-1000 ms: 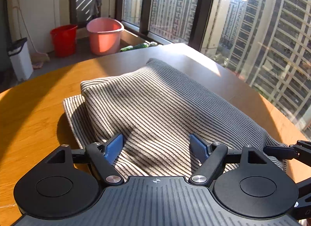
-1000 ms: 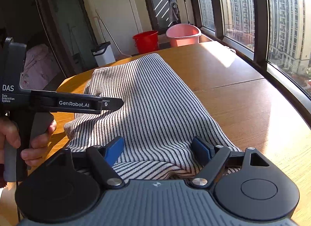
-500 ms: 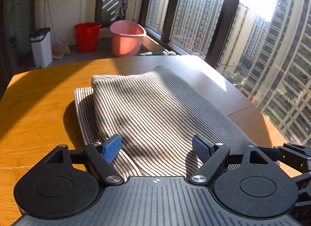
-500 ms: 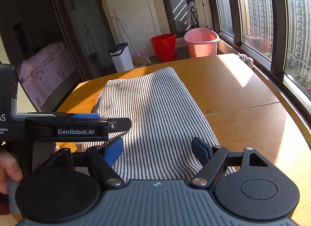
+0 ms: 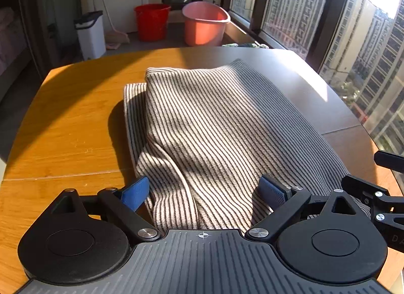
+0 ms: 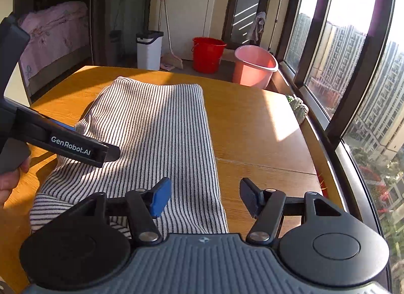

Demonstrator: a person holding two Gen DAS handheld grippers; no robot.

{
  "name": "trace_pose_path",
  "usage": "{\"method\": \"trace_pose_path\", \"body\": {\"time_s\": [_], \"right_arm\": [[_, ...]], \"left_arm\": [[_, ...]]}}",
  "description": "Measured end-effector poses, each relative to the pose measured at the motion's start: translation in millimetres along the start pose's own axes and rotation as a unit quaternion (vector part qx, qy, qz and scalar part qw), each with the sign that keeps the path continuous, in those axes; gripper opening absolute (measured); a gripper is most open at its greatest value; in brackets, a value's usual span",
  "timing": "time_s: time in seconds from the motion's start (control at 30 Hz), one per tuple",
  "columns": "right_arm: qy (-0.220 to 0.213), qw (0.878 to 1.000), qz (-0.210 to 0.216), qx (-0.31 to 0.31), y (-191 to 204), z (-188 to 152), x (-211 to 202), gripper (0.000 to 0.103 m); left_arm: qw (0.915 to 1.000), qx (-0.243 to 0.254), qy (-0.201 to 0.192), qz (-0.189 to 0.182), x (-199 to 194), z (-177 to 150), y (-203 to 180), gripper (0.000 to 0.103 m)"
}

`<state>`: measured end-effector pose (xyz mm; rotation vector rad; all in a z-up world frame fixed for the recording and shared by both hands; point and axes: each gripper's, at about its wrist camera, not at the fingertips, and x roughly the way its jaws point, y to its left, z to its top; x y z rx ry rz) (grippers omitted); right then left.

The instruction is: Fold clothes

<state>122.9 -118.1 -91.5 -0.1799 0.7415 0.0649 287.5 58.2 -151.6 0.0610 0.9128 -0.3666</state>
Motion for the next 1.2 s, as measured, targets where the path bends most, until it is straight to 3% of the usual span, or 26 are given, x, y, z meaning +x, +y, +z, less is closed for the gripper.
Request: {"method": "trace_pose_path", "body": {"time_s": [0.1, 0.17, 0.27, 0.4, 0.57, 0.7, 0.77, 0.87, 0.93, 1.07, 1.17, 1.2], "right_arm": [[0.034, 0.998, 0.024, -0.048, 14.4, 1.3, 4.5, 0.05], [0.056, 0.994, 0.04, -0.079, 24.0, 2.3, 7.4, 0.05], [0.108, 0.992, 0.068, -0.007, 13.1, 15.3, 17.2, 0.049], [0.114, 0.988, 0.083, -0.061, 36.8, 6.6, 6.4, 0.049], [0.113, 0.986, 0.06, -0.105, 52.9, 4.0, 2.7, 0.049], [0.163, 0.982, 0.071, -0.067, 42.3, 17.6, 15.1, 0.049], [0.191, 0.977, 0.075, -0.057, 40.4, 23.7, 19.6, 0.049], [0.211, 0.971, 0.075, -0.079, 43.7, 26.9, 23.0, 0.052], [0.221, 0.969, 0.067, -0.088, 44.8, 29.7, 26.5, 0.064], [0.272, 0.96, 0.053, -0.025, 27.3, 34.3, 41.8, 0.078], [0.292, 0.956, 0.035, 0.022, 22.1, 37.5, 43.3, 0.08], [0.284, 0.959, 0.027, 0.007, 28.0, 40.5, 36.5, 0.073]], "left_arm": [[0.9998, -0.008, 0.011, -0.012, 3.6, 0.4, 9.5, 0.098], [0.9997, -0.012, 0.015, -0.018, 3.7, -1.0, 14.3, 0.099], [0.9993, -0.019, 0.026, -0.02, 1.9, -1.8, 19.9, 0.099], [0.9983, -0.029, 0.048, -0.015, -8.9, -6.2, 26.7, 0.098], [0.9933, -0.101, 0.057, 0.011, -71.1, -17.9, 46.1, 0.076], [0.988, -0.143, 0.041, 0.04, -148.8, -13.0, 45.2, 0.076], [0.9861, -0.157, 0.022, 0.05, -187.8, -9.4, 39.6, 0.083], [0.9896, -0.139, 0.024, 0.03, -207.0, -4.8, 31.0, 0.088], [0.9918, -0.124, 0.027, 0.015, -217.2, -1.7, 25.2, 0.088], [0.9972, -0.066, 0.034, -0.009, -225.1, 5.6, 17.1, 0.088], [0.9986, -0.01, 0.042, -0.032, -214.3, 16.2, 23.5, 0.088], [0.9981, 0.001, 0.049, -0.037, -209.7, 20.8, 28.0, 0.088]]}}
